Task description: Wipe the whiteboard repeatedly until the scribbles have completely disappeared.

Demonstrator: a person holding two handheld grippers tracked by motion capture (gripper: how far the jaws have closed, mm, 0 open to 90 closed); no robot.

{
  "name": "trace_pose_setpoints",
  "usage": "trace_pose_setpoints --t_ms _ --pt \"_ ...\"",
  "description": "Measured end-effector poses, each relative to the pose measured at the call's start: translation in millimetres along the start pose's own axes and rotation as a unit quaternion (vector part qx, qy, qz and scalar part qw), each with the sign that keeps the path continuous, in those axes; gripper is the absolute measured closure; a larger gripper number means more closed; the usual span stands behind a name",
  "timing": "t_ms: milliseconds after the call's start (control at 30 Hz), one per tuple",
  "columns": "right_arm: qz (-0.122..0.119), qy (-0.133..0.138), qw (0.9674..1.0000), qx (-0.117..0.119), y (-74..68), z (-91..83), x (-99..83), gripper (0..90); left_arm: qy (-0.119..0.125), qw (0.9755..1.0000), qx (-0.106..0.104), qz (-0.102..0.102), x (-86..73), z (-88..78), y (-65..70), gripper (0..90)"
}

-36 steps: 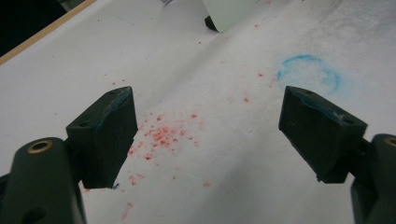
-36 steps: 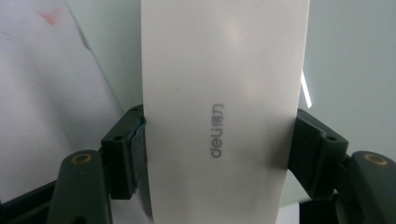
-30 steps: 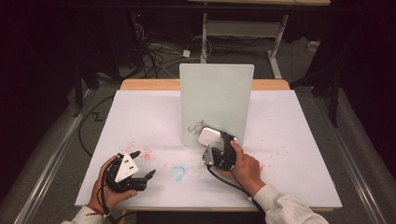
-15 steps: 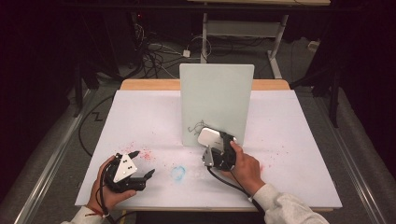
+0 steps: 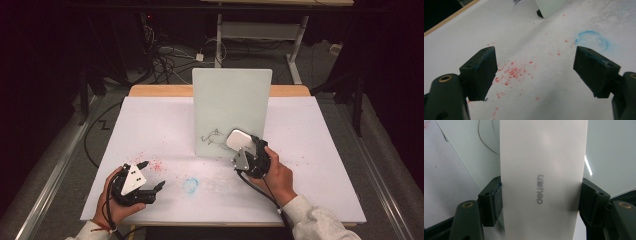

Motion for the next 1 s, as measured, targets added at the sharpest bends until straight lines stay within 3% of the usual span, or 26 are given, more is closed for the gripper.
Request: trace_pose_setpoints --t_ms 267,600,833,1000 --pt "-0.025 0.01 0.9996 0.003 -15.4 0.2 12.6 30.7 -0.001 1.0 0.002 0.0 0.8 0.8 0.4 18.6" --pt "-0.058 0.033 0.9978 0.009 -38.8 -0.5 43.6 30.7 0.001 1.0 0.0 -0.002 0.7 0.8 -0.5 18.6" --pt "-0.06 0.04 0.9974 -0.001 -46.5 -1.0 62.1 30.7 0.002 1.0 -0.002 -0.001 0.7 0.3 0.0 18.6" --pt "-0.054 0.044 0.9976 0.002 -41.9 -2.2 68.0 30.7 0.002 1.0 -0.002 0.0 0.2 -0.7 -0.5 18.6"
Point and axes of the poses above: each handheld gripper's, and its own axes: z roughly forward along the jaws, x roughly out of its top, y roughly to its right, the point moved 4 cm from there along z, roughly forward along the jaws, and after that the axes turned 9 degrees about -y, right-handed, at the moved point
